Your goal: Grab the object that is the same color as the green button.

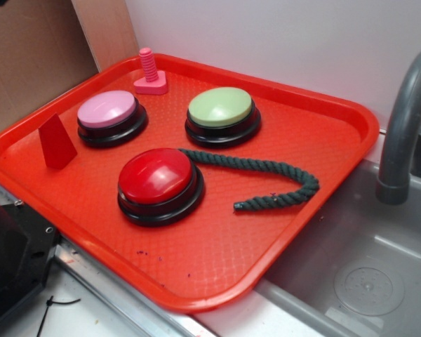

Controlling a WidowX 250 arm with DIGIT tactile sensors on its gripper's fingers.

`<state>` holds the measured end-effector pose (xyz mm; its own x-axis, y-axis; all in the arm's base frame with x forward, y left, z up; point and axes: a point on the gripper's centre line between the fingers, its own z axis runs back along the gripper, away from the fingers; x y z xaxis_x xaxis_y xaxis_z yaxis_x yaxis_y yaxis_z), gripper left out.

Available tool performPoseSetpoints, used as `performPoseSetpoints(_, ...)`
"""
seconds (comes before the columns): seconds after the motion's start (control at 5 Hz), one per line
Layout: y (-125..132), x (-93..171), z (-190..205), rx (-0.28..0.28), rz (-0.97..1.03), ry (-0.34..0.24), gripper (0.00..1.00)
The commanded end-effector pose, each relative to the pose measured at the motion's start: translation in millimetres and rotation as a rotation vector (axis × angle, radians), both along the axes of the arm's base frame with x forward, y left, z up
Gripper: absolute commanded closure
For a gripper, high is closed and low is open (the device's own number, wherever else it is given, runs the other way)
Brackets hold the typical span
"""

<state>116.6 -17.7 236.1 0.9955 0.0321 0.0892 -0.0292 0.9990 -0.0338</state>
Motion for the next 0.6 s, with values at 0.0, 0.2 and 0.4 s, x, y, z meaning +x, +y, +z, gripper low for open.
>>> performPoseSetpoints(0.0,0.0,0.0,0.0,0.0,0.0,0.0,0.0)
performPoseSetpoints(0.2,-7.7,16.8,-6.0,0.051,-0.126,-0.027,0.0)
performPoseSetpoints(0.4,-15.9,31.9,-16.3,0.075,-0.289,-0.059,0.0)
